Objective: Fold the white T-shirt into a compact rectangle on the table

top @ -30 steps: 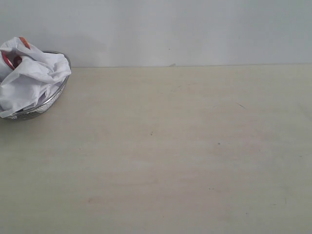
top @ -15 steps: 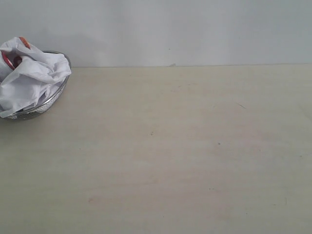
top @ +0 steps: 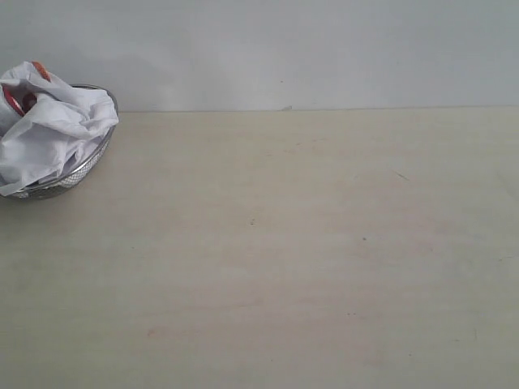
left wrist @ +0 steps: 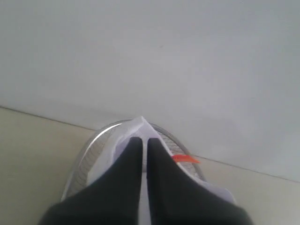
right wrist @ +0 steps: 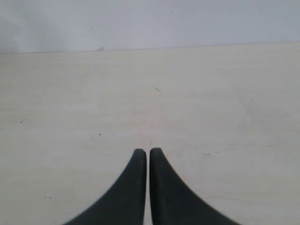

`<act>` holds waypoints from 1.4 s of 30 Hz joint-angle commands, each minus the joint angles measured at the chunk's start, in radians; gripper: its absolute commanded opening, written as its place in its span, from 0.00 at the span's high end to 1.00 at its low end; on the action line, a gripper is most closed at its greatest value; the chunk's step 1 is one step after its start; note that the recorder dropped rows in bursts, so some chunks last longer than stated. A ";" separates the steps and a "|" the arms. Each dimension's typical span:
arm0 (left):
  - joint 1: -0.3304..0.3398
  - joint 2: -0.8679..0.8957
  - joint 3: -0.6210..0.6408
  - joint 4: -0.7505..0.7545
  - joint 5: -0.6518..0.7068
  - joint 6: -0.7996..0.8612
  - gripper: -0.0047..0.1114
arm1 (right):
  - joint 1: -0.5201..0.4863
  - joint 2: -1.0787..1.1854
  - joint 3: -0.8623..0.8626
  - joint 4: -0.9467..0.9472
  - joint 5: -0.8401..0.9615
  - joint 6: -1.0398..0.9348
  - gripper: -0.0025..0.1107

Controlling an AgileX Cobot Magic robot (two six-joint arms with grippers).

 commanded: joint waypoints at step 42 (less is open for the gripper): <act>-0.149 0.128 -0.057 0.083 0.028 0.095 0.92 | -0.006 -0.004 0.000 -0.003 -0.010 -0.004 0.98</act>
